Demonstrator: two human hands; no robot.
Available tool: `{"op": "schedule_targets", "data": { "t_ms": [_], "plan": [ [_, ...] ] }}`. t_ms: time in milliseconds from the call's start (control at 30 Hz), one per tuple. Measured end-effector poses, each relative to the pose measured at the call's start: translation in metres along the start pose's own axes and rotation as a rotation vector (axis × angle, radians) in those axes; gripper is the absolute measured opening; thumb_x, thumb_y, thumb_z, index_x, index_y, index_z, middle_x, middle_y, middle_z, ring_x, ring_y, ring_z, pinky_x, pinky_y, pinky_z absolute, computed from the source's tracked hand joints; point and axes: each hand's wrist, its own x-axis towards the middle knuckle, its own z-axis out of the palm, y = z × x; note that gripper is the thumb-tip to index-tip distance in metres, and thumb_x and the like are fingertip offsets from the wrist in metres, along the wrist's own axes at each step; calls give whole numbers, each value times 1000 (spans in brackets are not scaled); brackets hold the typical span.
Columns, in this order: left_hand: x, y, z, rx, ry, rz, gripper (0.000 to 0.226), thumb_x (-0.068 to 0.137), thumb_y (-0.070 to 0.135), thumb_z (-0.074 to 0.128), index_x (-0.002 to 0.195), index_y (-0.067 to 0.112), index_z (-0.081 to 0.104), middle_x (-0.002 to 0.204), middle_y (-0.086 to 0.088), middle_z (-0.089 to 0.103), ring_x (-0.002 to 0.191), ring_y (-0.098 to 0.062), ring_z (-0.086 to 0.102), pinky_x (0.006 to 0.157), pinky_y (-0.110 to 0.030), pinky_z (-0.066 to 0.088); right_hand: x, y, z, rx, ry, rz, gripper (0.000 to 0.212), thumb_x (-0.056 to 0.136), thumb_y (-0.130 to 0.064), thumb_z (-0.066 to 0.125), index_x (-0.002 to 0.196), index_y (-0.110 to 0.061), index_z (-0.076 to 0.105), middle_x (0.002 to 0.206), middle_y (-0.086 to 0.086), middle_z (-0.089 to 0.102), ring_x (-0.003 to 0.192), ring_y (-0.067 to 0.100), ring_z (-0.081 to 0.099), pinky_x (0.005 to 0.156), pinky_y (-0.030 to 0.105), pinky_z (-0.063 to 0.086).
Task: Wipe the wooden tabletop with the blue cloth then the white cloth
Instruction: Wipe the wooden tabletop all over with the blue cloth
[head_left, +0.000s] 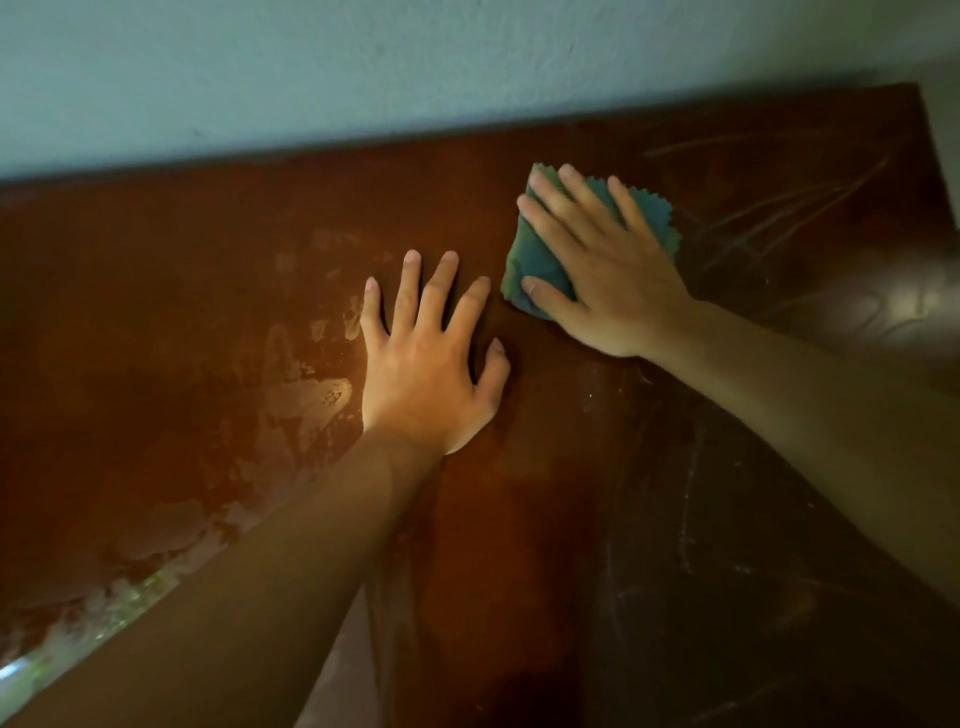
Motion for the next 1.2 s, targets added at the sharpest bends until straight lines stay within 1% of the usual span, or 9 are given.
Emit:
{"op": "schedule_targets", "data": {
  "t_ms": [133, 233, 300, 400, 500, 667, 833, 967, 1200],
  "plan": [
    [0, -1, 0, -2, -8, 5, 61, 97, 51, 37, 152, 23, 41, 164, -9, 29, 155, -33, 11, 122, -61, 4, -49, -27, 14, 19, 46, -47, 77, 101, -59, 26, 162, -12, 23, 171, 9, 16, 159, 27, 8, 127, 58, 12],
    [0, -1, -1, -5, -4, 7, 62, 96, 50, 37, 151, 22, 42, 163, -9, 30, 155, -34, 11, 122, -62, 5, -59, -27, 17, 17, 56, -86, 76, 100, -58, 32, 160, -11, 28, 169, 10, 22, 158, 28, 14, 126, 59, 15],
    [1, -2, 1, 0, -6, 10, 62, 96, 51, 37, 152, 23, 41, 164, -9, 30, 155, -34, 11, 122, -62, 5, -50, -19, 14, 10, 33, -116, 78, 99, -60, 31, 161, -12, 27, 170, 9, 20, 159, 28, 12, 127, 57, 12],
    [0, -3, 1, -3, 1, 10, 62, 97, 52, 36, 152, 24, 40, 163, -9, 30, 155, -34, 11, 122, -61, 4, -30, 0, 4, 27, -36, -116, 81, 97, -61, 29, 163, -16, 19, 173, 5, 8, 160, 23, 2, 128, 52, 3],
    [0, -3, 2, -1, 18, 20, 61, 97, 52, 38, 151, 24, 40, 163, -9, 32, 155, -34, 12, 122, -61, 5, -19, 7, -3, 58, -55, -112, 82, 93, -57, 30, 162, -13, 22, 173, 4, 8, 160, 22, 0, 129, 51, 1],
    [0, -4, 2, -2, 5, 22, 62, 97, 53, 37, 152, 24, 39, 163, -9, 30, 155, -34, 11, 122, -62, 4, -46, -36, 7, 97, 22, 11, 80, 92, -50, 29, 160, -8, 28, 171, 9, 14, 159, 26, 7, 128, 54, 5],
    [0, -4, 2, -16, -3, 26, 63, 97, 53, 36, 152, 23, 39, 163, -10, 29, 155, -34, 10, 122, -63, 5, -97, -75, 24, 115, 53, -1, 77, 91, -48, 38, 157, -9, 35, 169, 10, 25, 159, 26, 13, 127, 57, 11],
    [1, -4, 1, -19, 1, 32, 63, 97, 52, 36, 152, 23, 39, 163, -9, 29, 155, -34, 10, 122, -63, 4, -93, -65, 23, 96, 23, -2, 84, 86, -54, 43, 158, -12, 33, 170, 7, 23, 159, 24, 12, 127, 56, 11],
    [1, -4, 1, -16, 5, 38, 62, 96, 52, 36, 151, 23, 40, 163, -9, 30, 155, -35, 10, 122, -63, 5, -62, -42, 18, 18, 34, 84, 82, 92, -55, 33, 162, -12, 24, 171, 9, 16, 159, 26, 10, 128, 54, 10]
  ]
}}
